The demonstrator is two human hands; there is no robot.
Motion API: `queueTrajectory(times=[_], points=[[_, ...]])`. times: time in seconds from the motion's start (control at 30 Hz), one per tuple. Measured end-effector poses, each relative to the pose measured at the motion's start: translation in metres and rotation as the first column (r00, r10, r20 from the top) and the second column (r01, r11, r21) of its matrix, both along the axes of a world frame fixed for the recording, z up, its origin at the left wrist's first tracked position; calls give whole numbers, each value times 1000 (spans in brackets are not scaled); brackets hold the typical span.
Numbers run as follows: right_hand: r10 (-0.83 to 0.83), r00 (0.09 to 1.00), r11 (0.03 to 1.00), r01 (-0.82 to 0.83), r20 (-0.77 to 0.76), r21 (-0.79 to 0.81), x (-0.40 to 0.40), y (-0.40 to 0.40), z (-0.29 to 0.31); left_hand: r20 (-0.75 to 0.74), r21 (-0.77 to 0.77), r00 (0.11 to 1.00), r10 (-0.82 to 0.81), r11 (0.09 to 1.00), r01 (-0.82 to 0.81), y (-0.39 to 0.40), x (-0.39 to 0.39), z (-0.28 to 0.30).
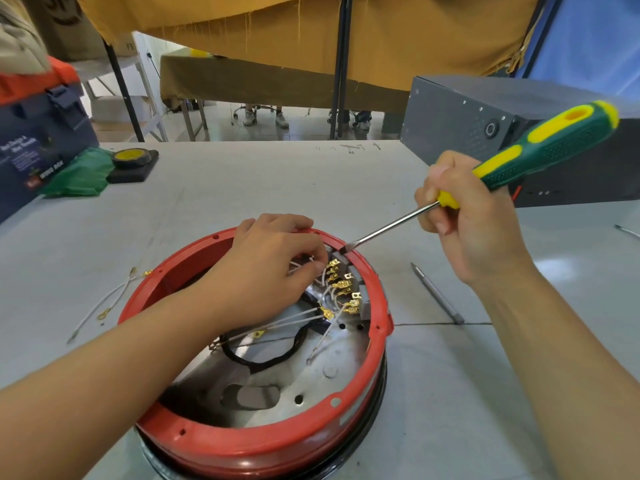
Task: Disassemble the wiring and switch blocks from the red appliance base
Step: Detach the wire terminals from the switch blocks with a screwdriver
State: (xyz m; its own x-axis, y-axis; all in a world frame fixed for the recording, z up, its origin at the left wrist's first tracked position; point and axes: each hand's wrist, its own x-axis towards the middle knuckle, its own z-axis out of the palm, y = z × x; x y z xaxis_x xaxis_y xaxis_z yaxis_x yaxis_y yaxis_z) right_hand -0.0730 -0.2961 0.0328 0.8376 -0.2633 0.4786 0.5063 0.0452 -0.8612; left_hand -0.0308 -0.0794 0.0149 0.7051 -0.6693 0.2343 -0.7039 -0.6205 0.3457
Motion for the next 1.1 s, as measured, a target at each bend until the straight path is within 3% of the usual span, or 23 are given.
queueTrajectory(times=[0.77,0.87,1.1], points=[[167,978,903,-203,-124,-380,22,4,29,3,11,1000,1,1000,-1,0,-1,1],[169,974,925,-209,-147,-318,29,2,27,4,13,1000,3,1000,-3,0,-1,1],[200,961,979,-204,-189,-4,36,-8,6,7,12,1000,4,1000,-5,0,-2,2]])
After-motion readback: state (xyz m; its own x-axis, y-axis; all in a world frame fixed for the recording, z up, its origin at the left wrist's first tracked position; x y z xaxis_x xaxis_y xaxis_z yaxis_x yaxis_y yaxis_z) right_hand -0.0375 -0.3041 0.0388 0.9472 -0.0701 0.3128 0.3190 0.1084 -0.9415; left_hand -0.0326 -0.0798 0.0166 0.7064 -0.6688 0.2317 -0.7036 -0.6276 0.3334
